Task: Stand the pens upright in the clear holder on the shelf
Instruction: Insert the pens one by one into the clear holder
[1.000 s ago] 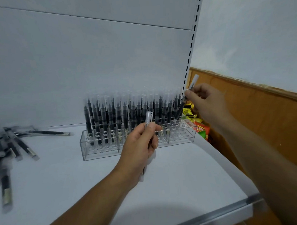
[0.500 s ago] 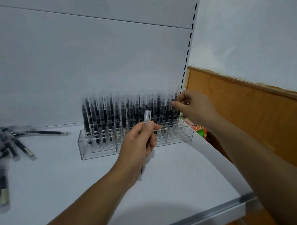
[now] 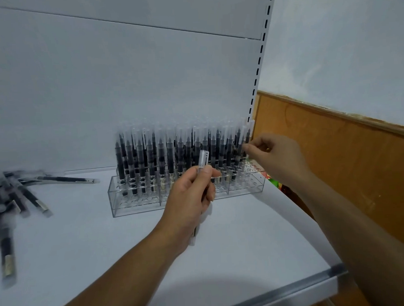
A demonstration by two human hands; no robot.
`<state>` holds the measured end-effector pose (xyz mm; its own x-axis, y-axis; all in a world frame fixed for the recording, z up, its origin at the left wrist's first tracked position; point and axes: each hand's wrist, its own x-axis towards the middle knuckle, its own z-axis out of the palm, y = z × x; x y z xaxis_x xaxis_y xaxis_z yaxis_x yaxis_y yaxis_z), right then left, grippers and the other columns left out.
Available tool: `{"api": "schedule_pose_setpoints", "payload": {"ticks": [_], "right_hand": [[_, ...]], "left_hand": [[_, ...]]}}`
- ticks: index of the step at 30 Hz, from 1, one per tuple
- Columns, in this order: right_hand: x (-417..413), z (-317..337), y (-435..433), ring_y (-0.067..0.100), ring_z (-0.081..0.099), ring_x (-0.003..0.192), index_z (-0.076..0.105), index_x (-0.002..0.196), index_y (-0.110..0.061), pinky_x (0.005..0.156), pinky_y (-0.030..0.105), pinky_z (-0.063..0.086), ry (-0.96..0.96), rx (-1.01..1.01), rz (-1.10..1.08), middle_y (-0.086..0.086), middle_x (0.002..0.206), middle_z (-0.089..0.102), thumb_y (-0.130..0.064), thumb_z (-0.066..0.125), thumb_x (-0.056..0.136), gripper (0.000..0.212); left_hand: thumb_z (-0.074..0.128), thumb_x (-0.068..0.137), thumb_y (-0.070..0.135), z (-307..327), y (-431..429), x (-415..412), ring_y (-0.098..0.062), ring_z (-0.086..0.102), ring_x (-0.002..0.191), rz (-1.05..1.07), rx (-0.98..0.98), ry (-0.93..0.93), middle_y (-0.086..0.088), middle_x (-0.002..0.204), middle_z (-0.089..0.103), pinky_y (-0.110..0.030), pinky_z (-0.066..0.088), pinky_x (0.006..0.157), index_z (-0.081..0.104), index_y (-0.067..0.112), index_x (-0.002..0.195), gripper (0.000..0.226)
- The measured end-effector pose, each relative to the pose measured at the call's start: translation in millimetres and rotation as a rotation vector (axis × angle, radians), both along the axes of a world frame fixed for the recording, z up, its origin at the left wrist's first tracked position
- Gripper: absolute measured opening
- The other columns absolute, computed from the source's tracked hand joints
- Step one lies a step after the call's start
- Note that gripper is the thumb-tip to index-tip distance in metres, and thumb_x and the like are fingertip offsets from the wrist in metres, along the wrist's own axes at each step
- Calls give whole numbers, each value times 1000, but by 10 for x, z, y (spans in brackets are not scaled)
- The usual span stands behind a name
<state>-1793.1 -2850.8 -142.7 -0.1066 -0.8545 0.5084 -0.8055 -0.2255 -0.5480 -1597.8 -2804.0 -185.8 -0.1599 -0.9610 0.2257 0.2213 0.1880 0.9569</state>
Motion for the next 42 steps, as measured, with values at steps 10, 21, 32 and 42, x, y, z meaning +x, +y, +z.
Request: {"api": "schedule_pose_setpoints", "payload": {"ticks": [10, 21, 32, 42], "right_hand": [[496, 63, 380, -2, 50, 54, 71, 94, 0, 50, 12, 39, -462, 319, 510, -3, 65, 59, -25, 63, 92, 26], [-115, 452, 193, 3, 61, 57, 59, 87, -22, 48, 20, 42, -651, -206, 70, 0, 90, 71, -31, 52, 100, 17], [-88, 339, -137, 2, 68, 75, 61, 101, -21, 58, 18, 43, -124, -88, 28, -8, 90, 70, -37, 50, 99, 19], [-42, 142, -217, 17, 68, 81, 60, 99, -17, 76, 44, 58, 56, -5, 29, -1, 87, 70, -40, 54, 96, 24]], "left_hand": [[48, 98, 30, -49, -7, -33, -12, 35, 49, -57, -26, -82, 0, 58, 49, -21, 29, 44, 58, 7, 86, 28], [40, 87, 59, -94, 21, 112, 3, 41, 113, 401, -618, -932, 25, 114, 53, -20, 22, 98, 58, 36, 119, 44], [45, 86, 52, -175, 20, 113, -12, 40, 126, 422, -638, -1167, 13, 132, 52, -29, 10, 107, 54, 30, 132, 52], [47, 85, 50, -166, 23, 113, -13, 42, 125, 426, -624, -1180, 13, 131, 53, -31, 13, 106, 54, 31, 132, 51]]}}
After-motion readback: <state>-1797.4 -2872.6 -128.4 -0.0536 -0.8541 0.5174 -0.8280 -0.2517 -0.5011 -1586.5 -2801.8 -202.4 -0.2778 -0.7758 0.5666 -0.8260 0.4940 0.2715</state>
